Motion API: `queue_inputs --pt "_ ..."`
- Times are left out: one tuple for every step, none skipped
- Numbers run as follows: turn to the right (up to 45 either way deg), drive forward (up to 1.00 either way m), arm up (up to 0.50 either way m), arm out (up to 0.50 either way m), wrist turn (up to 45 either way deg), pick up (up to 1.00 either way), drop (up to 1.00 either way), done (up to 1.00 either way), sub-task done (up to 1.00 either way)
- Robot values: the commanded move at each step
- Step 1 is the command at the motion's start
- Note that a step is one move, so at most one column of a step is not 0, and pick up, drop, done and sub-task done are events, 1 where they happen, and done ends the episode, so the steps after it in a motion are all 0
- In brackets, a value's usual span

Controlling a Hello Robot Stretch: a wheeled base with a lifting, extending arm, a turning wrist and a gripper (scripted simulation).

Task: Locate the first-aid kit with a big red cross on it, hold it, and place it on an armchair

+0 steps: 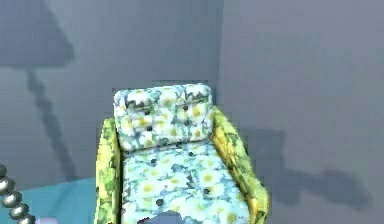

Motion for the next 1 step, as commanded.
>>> queue_inputs --pt "45.0 0.0 0.0 0.0 0.0 0.0 0.0 0.0 0.0"
